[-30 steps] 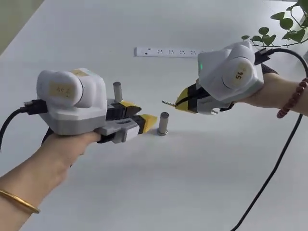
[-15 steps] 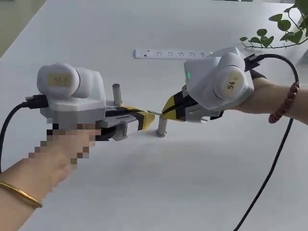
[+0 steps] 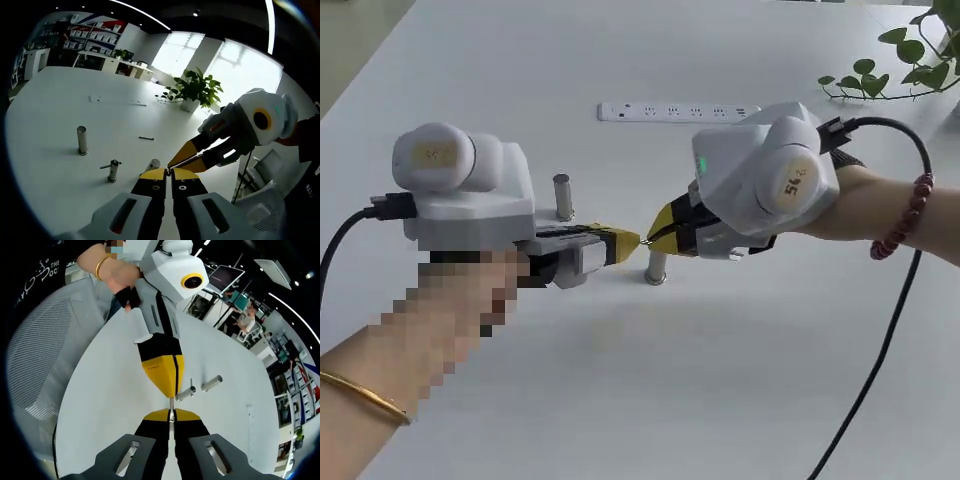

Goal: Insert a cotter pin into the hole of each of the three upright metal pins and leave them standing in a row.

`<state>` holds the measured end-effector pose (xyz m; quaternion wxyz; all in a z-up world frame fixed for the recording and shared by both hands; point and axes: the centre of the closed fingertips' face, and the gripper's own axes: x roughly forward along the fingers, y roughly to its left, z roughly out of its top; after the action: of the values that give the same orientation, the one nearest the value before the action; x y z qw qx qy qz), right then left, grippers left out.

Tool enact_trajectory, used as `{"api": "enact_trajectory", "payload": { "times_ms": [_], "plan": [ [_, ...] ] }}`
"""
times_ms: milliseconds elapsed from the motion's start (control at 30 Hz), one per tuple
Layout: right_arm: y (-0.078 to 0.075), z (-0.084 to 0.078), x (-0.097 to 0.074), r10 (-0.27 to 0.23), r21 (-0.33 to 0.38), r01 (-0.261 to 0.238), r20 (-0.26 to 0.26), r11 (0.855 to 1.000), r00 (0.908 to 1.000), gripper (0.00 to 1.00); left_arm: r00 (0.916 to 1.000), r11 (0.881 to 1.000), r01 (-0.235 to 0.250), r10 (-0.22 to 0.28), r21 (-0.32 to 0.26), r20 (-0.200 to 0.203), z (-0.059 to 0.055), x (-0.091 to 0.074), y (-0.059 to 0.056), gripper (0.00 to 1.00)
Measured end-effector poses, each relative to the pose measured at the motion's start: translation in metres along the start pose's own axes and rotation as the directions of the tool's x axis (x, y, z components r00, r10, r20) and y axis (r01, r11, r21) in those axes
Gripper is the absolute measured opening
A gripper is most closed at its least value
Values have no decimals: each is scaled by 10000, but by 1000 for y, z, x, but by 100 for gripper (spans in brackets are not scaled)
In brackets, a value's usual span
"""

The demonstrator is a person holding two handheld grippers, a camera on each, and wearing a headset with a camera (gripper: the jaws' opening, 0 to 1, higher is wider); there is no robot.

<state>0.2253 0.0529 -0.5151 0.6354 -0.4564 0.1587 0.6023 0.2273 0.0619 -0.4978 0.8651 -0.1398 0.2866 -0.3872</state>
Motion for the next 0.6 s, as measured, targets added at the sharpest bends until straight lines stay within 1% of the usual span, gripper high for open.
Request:
{"api": "enact_trajectory", "payload": {
  "times_ms": [33,133,200,333,367,400,433,467,533,600],
  "plan": [
    [0,0,0,7,-2,-7,0,10000,10000,0,10000,9999,10,-9,104,-20,0,0,0,1],
    [1,0,1,-3,6,3,5,10000,10000,0,10000,9979,23,-21,651,-38,-1,0,-1,1],
    [1,0,1,-13,29,13,2,10000,10000,0,10000,9967,21,-19,808,-27,-1,1,-1,1],
    [1,1,0,-56,169,54,89,9998,9999,0,10000,9883,-4,6,1524,-12,0,0,-3,1],
    [1,1,-1,-82,234,79,125,9997,9999,0,10000,9876,-8,9,1571,-10,0,0,-3,0],
    [1,2,-1,-105,400,97,199,9992,9997,0,9999,9833,41,-58,1820,92,2,-1,-5,0],
    [1,2,-1,-123,463,112,234,9989,9996,0,9999,9814,31,-59,1918,140,3,-1,-6,0],
    [0,2,-2,-108,633,90,280,9980,9996,0,9999,9754,-35,3,2204,147,4,-1,-6,0],
    [0,2,-3,-97,775,72,318,9970,9994,0,9999,9647,-39,13,2634,101,4,0,-8,0],
    [0,2,-4,-91,985,54,371,9951,9993,0,10000,9602,-44,37,2794,30,4,1,-9,0]
  ]
}}
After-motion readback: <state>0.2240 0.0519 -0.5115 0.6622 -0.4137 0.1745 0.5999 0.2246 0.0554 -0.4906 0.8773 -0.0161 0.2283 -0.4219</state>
